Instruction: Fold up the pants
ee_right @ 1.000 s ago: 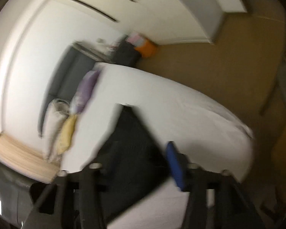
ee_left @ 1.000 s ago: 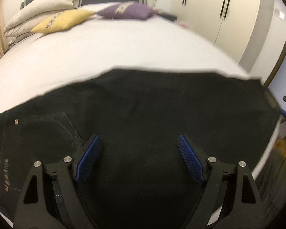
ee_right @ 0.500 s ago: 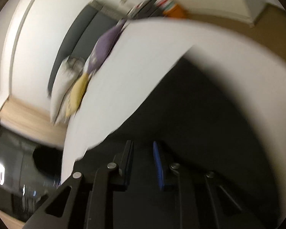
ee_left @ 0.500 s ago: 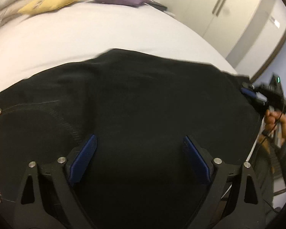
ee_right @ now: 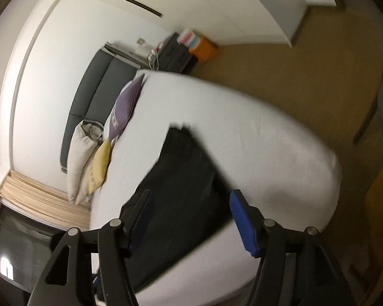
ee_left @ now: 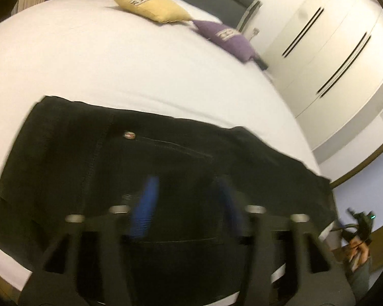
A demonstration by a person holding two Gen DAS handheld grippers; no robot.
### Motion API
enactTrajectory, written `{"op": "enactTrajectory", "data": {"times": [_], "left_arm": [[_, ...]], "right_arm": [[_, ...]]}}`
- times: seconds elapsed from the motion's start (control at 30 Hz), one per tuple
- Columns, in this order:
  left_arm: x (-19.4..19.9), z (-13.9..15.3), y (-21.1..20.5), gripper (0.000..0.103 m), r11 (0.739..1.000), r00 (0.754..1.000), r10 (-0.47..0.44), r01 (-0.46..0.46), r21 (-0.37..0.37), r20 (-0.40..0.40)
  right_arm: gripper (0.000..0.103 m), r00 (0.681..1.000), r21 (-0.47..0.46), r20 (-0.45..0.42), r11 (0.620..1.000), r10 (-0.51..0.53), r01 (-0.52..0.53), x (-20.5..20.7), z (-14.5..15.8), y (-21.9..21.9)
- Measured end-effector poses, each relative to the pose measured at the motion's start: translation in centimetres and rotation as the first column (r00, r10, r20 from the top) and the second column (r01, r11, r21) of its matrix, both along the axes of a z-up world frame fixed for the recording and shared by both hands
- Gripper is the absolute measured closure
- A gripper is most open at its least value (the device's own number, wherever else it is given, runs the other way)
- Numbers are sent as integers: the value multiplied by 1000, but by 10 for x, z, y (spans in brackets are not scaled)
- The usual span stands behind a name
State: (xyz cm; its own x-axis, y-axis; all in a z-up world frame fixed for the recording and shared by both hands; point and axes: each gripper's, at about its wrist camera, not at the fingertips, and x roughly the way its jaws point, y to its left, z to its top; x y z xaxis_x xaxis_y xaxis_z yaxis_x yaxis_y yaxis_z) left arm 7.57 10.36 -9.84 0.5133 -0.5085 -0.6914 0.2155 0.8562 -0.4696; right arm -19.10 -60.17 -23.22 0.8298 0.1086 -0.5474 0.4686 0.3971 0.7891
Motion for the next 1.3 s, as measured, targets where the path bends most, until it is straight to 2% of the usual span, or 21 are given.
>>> {"op": "enactTrajectory", "data": {"times": [0.07,0.17,0.27,0.37,0.5,0.77,0.8,0.9,0.97,1.07,1.17,1.3], "left_arm": [[-2,1,-7,38,1000,1000,-13,13,-15,-8],[-6,-12,-26,38,999,999,-38,38,-9,-33],[-10,-26,-47,38,997,996,-74,74,-4,-43],[-11,-31,-61,38,995,994,-99,100,5,-49],[-16,-31,-75,38,993,992,-118,118,0,-55],[-8,-36,-86,37,992,990,-127,128,7,-58],[-5,-38,-87,37,992,990,-127,128,8,-58],[-6,-38,-89,37,993,991,-120,121,11,-60],[-6,-38,-89,35,993,991,-118,119,10,-59],[-6,-37,-91,35,994,992,-109,110,15,-63],[-4,-33,-101,35,995,993,-95,96,18,-69],[-3,-25,-107,35,995,992,-99,97,-29,-82]], "right_arm": [[39,1000,66,-11,998,10,-9,3,-12,9],[39,997,123,-82,992,-9,19,2,-32,8],[37,996,199,-53,977,-66,75,-6,-45,2],[35,996,203,-46,976,-76,83,-2,-43,3],[35,994,276,27,956,-106,95,2,-49,3],[38,983,334,87,934,-164,127,13,-54,2],[39,979,346,101,929,-176,131,15,-55,2],[55,980,348,107,929,-170,123,22,-58,4],[71,980,352,112,929,-166,117,26,-61,4],[88,975,375,123,918,-186,127,27,-68,4],[92,974,356,114,924,-194,142,27,-66,5],[93,977,238,101,958,-187,159,34,-42,10]]}}
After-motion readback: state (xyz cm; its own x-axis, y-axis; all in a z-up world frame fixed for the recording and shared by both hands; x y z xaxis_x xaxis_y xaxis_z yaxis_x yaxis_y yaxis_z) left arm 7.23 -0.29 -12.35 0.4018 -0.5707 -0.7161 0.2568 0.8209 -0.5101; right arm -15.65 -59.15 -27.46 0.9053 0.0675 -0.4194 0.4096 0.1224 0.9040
